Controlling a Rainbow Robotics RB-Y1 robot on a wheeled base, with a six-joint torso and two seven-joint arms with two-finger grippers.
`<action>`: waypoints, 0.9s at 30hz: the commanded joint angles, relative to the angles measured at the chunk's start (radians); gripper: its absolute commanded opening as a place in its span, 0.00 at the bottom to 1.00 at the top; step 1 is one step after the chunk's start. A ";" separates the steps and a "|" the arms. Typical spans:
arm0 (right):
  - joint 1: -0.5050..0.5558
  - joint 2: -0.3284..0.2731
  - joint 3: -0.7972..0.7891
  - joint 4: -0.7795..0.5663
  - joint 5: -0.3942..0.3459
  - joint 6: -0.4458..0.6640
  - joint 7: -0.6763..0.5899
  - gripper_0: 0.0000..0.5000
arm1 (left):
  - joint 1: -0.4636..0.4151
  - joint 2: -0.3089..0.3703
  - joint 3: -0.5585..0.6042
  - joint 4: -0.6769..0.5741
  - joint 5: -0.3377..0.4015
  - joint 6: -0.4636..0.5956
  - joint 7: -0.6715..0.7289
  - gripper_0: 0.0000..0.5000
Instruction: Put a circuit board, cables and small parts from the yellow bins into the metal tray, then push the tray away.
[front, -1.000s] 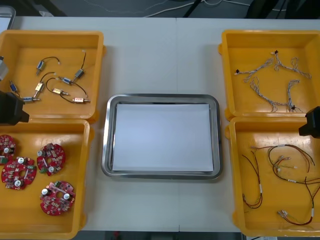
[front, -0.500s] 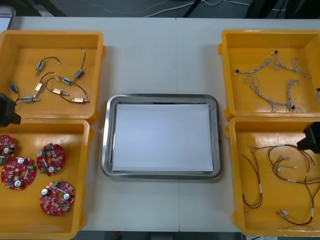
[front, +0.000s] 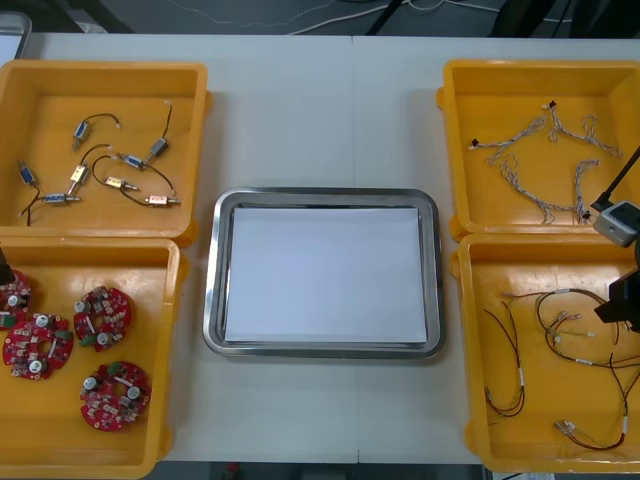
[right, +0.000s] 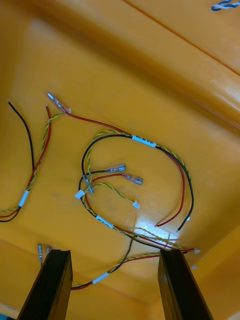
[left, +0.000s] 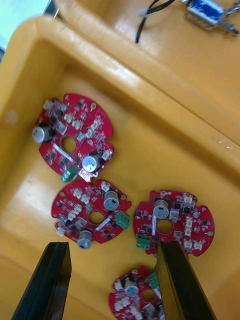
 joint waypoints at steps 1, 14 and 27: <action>0.052 -0.041 0.012 -0.030 0.022 -0.045 0.145 1.00 | 0.028 -0.095 0.029 -0.030 -0.060 -0.007 0.019 1.00; 0.147 -0.041 0.012 -0.028 0.091 -0.158 0.469 1.00 | 0.059 -0.226 0.040 -0.018 -0.148 -0.002 0.063 1.00; 0.175 -0.041 0.121 -0.030 0.198 -0.239 0.514 1.00 | 0.083 -0.319 0.068 0.002 -0.211 0.002 0.079 1.00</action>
